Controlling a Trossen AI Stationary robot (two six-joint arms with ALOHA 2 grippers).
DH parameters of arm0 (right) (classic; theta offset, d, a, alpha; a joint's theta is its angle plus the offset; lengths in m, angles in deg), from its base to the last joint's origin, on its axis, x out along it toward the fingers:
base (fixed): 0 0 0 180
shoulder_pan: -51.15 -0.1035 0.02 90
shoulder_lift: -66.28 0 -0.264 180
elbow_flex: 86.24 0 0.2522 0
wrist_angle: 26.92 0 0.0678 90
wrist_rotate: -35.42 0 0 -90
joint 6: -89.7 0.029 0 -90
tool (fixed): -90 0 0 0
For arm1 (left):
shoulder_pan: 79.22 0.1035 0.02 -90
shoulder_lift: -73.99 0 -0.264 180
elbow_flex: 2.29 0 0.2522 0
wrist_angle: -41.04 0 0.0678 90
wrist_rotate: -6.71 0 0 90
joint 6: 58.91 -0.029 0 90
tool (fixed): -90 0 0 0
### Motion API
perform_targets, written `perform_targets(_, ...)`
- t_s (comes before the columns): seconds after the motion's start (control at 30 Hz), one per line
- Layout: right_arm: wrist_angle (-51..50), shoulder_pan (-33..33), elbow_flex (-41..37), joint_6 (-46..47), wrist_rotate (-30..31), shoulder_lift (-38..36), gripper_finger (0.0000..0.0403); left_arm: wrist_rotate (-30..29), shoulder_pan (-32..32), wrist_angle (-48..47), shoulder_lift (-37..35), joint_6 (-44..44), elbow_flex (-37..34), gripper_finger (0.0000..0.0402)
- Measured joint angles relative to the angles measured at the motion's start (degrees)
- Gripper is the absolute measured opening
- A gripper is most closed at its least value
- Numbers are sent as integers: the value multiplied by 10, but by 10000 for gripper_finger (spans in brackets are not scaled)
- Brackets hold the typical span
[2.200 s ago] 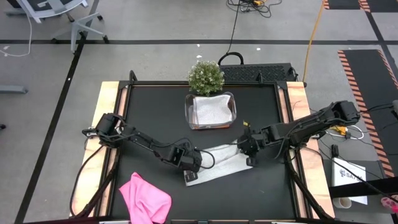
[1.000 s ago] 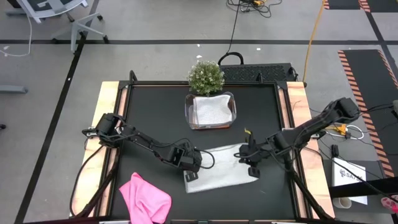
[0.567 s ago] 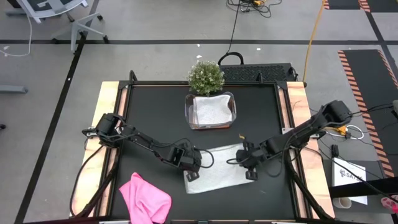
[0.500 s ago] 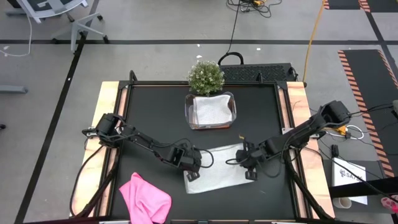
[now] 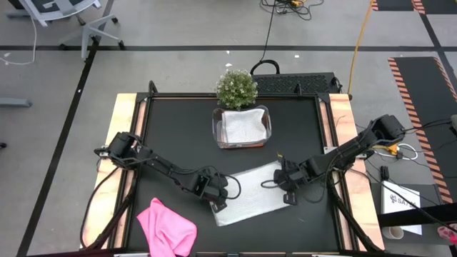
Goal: Fold microfiber towels
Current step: Fold the gray microfiber towel on the table
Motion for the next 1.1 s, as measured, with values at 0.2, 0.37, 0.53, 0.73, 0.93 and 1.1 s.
perform_targets(0.2,50,27,2,-15,2,-52,0,-4,8,3,1,-17,13,17)
perform_targets(0.37,17,72,2,-53,3,-71,15,-7,16,6,2,-32,20,18)
perform_targets(0.53,-26,141,2,-93,4,-72,62,-5,16,6,2,-36,20,3)
perform_targets(0.73,-80,224,2,-124,4,-72,130,-7,16,6,2,-34,20,20)
perform_targets(0.93,-81,276,2,-167,-1,-71,172,-8,16,7,2,-34,20,14)
perform_targets(1.1,-75,292,0,-168,-58,-46,182,-7,16,7,2,-34,20,4)
